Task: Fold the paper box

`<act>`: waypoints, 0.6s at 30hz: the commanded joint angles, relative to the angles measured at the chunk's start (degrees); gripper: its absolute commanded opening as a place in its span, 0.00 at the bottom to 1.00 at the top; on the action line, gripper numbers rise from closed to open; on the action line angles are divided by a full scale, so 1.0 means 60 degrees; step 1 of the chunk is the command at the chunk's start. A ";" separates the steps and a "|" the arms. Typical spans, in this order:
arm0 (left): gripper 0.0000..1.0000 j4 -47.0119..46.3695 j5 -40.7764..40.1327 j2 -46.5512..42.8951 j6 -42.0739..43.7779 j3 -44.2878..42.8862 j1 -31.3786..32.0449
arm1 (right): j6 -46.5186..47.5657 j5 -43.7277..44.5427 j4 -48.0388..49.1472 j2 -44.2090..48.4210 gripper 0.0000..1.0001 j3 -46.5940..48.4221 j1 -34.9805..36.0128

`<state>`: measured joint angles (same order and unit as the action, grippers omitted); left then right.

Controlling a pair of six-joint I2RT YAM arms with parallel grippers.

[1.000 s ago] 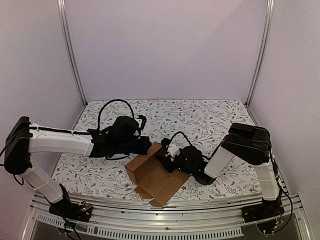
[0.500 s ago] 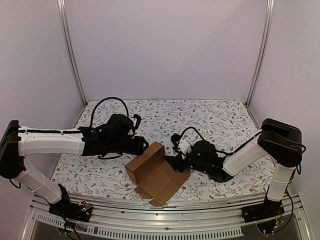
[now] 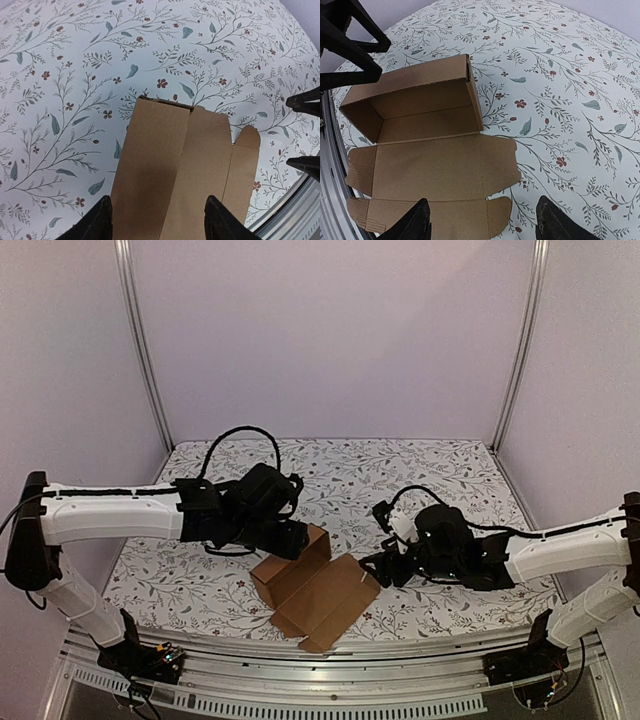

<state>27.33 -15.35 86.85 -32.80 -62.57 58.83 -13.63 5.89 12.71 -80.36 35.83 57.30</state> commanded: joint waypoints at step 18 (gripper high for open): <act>0.57 0.4266 -0.3370 0.3641 0.0298 -0.3415 0.1305 | -0.0863 0.0667 -0.3356 0.1878 0.73 -0.0482 -0.0017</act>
<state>47.11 -31.24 106.52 -31.09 -81.17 65.78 -18.00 8.93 -6.44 -68.84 33.23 57.30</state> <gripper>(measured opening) 0.580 0.725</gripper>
